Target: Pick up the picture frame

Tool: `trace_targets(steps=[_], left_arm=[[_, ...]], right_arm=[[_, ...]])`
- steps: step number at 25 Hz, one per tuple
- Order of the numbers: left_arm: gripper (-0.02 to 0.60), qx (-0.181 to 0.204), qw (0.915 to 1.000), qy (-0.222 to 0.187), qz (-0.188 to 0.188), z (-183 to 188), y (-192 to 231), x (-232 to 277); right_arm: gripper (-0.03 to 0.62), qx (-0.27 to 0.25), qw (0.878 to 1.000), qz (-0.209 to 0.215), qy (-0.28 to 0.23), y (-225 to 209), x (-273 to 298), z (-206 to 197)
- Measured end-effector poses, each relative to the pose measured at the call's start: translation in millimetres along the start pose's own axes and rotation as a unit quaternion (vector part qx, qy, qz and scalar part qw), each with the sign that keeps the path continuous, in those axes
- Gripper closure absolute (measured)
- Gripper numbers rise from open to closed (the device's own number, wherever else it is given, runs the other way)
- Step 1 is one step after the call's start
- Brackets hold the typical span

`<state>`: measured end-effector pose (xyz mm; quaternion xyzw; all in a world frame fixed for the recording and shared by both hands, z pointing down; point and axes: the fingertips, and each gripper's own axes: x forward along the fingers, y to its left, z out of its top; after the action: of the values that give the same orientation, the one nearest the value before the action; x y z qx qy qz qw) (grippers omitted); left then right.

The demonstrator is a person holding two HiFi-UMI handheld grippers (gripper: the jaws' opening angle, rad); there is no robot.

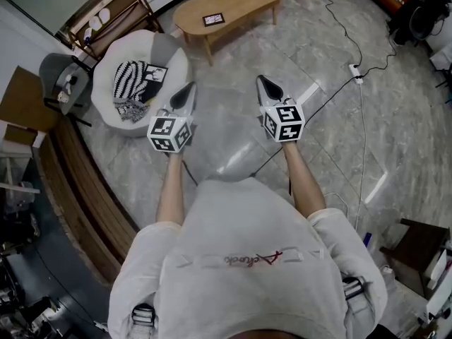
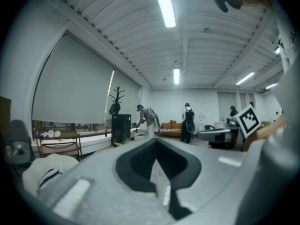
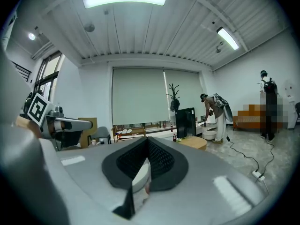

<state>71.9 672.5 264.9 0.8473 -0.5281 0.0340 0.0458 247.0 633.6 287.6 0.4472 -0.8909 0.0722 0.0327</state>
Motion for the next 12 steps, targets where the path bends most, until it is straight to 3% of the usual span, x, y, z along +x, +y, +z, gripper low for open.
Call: trace_targets(steps=[7,12], left_arm=[[0.581,-0.001,1.0,-0.002,-0.005,-5,-23,4],[0.581,-0.007,1.0,-0.003,-0.001,-7,-18,9]], right_arm=[[0.588,0.002,1.0,0.001,0.004,-10,-13,-11],[0.588,-0.013,1.0,0.014,0.006,-7,-7,-10]])
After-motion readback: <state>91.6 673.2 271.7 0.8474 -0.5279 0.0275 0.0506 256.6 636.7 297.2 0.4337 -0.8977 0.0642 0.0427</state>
